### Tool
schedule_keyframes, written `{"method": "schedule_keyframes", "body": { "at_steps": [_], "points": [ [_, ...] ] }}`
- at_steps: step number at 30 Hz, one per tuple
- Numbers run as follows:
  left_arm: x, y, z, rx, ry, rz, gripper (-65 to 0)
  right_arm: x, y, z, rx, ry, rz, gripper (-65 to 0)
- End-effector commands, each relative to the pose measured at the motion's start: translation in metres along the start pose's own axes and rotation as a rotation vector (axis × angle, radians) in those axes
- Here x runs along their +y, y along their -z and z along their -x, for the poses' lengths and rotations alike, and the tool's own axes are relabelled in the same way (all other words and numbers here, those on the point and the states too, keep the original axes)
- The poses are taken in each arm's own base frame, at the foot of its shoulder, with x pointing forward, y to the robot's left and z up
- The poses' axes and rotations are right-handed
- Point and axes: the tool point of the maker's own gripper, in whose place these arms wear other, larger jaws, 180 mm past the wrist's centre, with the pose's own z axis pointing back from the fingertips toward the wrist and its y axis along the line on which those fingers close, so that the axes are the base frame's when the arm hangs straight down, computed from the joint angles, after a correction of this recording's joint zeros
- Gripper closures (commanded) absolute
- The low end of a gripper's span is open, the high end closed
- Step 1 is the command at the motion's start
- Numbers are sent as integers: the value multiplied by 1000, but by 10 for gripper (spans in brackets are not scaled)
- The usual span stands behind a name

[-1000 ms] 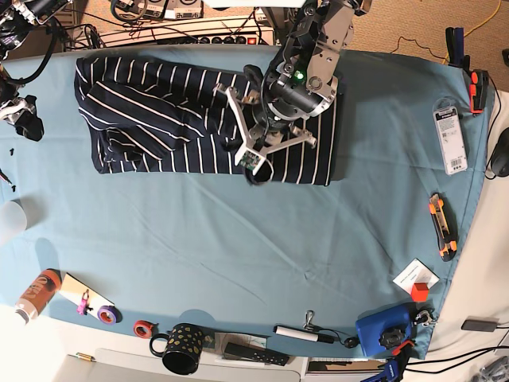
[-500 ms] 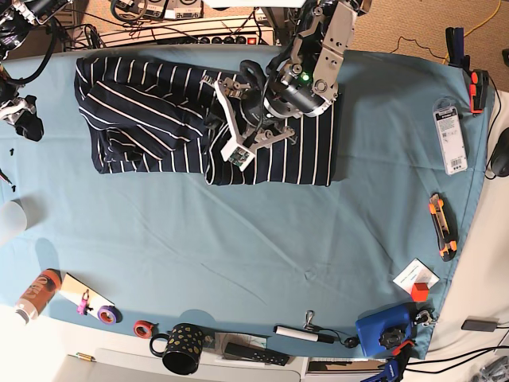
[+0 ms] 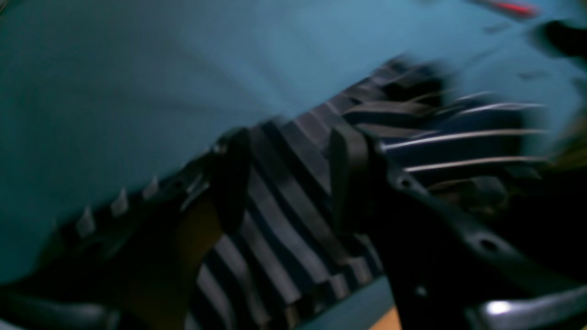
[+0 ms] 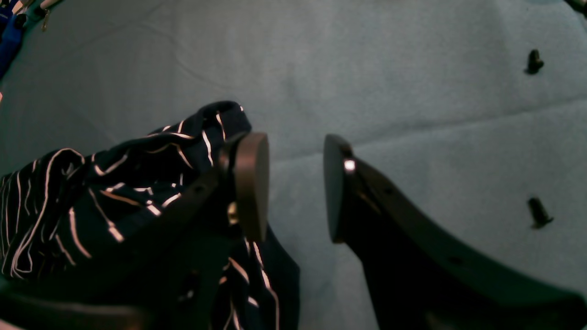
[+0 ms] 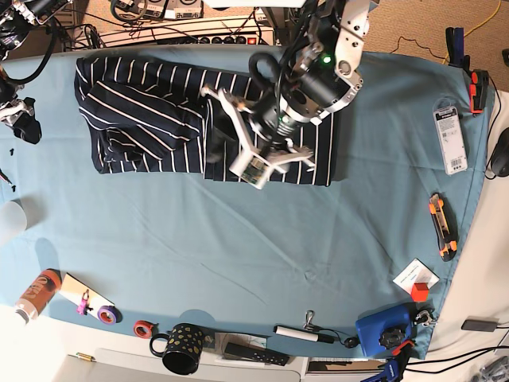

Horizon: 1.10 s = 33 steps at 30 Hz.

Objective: Layout the t-shirt on the table in an organized manner, then fold the t-shirt properly
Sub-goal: 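Grasp the strip's end with the left gripper and fold it toward the middle, then hold the folded end with the left gripper while the right gripper reaches the other end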

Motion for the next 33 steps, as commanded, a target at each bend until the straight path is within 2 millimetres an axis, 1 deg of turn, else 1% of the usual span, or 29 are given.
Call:
{"method": "schedule_keyframes", "body": {
  "at_steps": [1,2,4,7,9,11,14,15,16,18,24,27,28,29,32,33],
  "points": [
    [1,3,0,-2,11,-8,-283,0,-6,-21,-54,-37,6,-207],
    [5,8,12,37,20,-23,-283,-1,-6,-21,-52,-38,9,-207],
    [6,18,37,118,20,-14,-283,-1,-6,-21,-52,-38,10,-207],
    [-6,26,70,231,-35,55,-283,-1,-6,-21,-52,-38,9,-207],
    [-18,27,83,253,-66,108,-283,-1,-6,-21,-52,-38,9,-207],
    [-26,27,94,259,-69,132,-283,-1,-6,-21,-52,-38,9,-207],
    [-29,30,118,329,-85,139,-283,-1,-6,-22,-54,-39,8,-207],
    [-29,31,123,346,-86,140,-283,-1,-7,-22,-55,-40,8,-207],
    [-29,31,125,356,-86,140,-283,-2,-7,-24,-54,-44,10,-207],
    [-29,30,120,339,-84,139,-283,-3,-9,-27,-56,-54,14,-207],
    [-27,19,78,214,-67,131,-283,-1,-17,-49,-90,-89,-8,-207],
    [-26,17,69,185,-64,128,-283,-2,-20,-56,-85,-112,-1,-208],
    [-26,17,69,185,-64,128,-283,-3,-21,-56,-68,-118,1,-219],
    [-26,17,69,185,-64,128,-283,-4,-22,-54,-42,-127,6,-249],
    [-26,18,69,185,-63,128,-283,-8,-25,-52,-11,-142,22,-370],
    [-26,18,69,185,-63,128,-283,-8,-25,-51,-7,-141,22,-389]
  ]
}}
